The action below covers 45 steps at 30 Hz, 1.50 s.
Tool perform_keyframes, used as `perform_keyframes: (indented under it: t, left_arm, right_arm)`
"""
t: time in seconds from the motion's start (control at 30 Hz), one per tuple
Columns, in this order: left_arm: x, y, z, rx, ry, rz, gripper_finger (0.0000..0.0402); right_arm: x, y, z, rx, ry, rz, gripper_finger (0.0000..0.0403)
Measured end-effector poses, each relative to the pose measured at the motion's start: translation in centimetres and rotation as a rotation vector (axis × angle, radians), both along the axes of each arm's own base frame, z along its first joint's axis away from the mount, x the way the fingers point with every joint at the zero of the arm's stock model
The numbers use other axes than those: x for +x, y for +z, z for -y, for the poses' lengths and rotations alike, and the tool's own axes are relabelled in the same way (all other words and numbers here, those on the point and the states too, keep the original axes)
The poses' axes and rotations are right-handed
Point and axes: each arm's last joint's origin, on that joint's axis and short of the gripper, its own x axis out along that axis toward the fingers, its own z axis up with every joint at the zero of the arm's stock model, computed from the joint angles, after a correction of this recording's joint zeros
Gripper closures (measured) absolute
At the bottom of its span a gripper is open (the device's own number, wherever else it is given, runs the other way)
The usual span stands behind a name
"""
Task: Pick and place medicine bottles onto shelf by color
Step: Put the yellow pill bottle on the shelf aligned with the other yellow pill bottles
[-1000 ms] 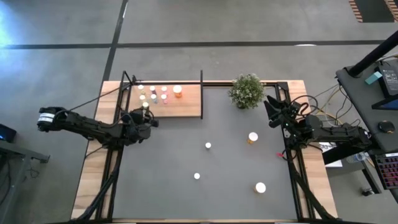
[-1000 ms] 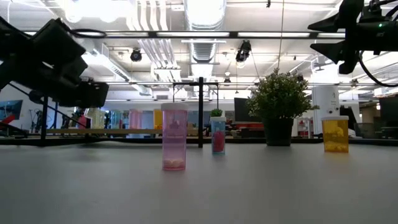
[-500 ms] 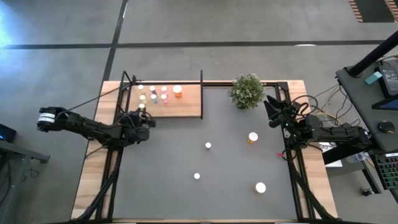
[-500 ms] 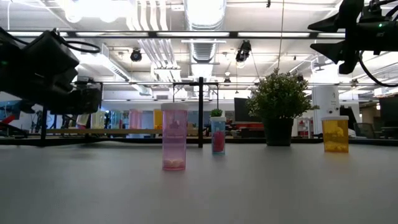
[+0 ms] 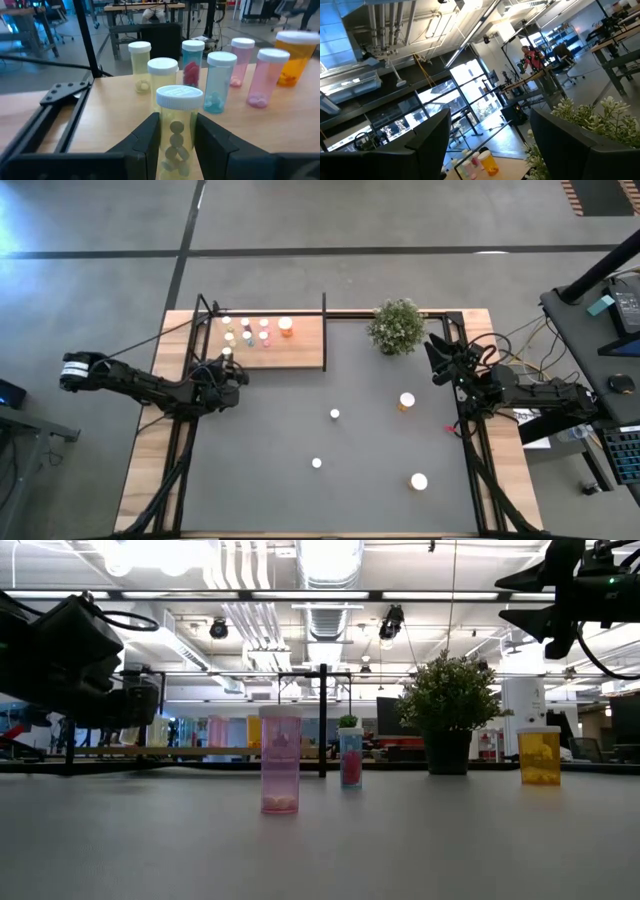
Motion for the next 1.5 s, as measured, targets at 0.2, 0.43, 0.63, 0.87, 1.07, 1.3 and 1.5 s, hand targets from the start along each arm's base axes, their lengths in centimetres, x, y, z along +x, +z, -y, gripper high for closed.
perform_keyframes:
  t: [0.2, 0.43, 0.63, 0.87, 1.07, 1.3, 1.5]
  left_arm:
    - [0.0, -0.2, 0.0, -0.014, 0.016, 0.063, 0.0315]
    - [0.2, -0.5, 0.0, -0.022, 0.030, 0.101, 0.0315]
    - [0.5, -1.0, 0.0, -0.001, 0.050, 0.094, 0.0315]
    - [1.0, -1.4, -0.1, 0.020, 0.067, 0.108, 0.0315]
    - [1.3, -1.6, -0.1, 0.028, 0.074, 0.128, 0.0315]
    - [1.5, -1.9, -0.1, 0.040, 0.083, 0.125, 0.0315]
    - [1.4, -2.1, -0.1, 0.041, 0.083, 0.105, 0.0315]
  right_arm:
    - [0.0, 0.0, 0.0, 0.000, 0.000, -0.001, 0.0142]
    - [0.0, 0.0, 0.0, 0.000, 0.000, 0.000, 0.0142]
    - [0.0, 0.0, 0.0, 0.000, 0.000, 0.000, 0.0142]
    - [0.0, 0.0, 0.0, 0.000, 0.000, 0.000, 0.0142]
    - [0.0, 0.0, 0.0, 0.000, 0.000, 0.000, 0.0142]
    - [0.0, 0.0, 0.0, 0.000, 0.000, 0.000, 0.0142]
    - [0.0, 0.0, 0.0, 0.000, 0.000, -0.001, 0.0142]
